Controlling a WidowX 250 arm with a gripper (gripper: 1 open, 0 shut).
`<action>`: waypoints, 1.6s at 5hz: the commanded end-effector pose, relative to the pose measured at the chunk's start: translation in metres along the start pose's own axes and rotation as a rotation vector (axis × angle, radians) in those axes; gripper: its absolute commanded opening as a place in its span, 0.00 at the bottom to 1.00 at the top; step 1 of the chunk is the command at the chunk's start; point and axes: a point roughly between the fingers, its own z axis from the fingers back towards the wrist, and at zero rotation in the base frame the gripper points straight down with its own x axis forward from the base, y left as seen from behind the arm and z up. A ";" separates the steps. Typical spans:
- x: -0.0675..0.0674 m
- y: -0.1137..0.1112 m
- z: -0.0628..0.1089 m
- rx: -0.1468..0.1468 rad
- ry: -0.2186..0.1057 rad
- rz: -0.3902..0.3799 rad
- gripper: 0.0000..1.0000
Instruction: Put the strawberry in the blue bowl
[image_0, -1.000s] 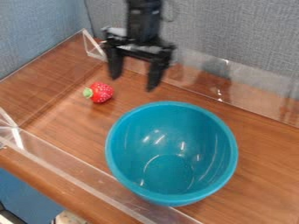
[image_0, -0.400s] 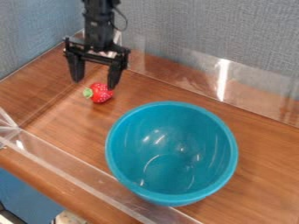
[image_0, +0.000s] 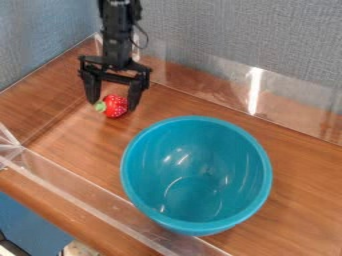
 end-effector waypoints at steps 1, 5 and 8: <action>0.002 0.005 0.003 0.006 -0.050 -0.031 1.00; 0.013 -0.007 -0.017 -0.034 -0.046 0.080 1.00; 0.012 0.006 -0.006 -0.040 -0.070 0.076 0.00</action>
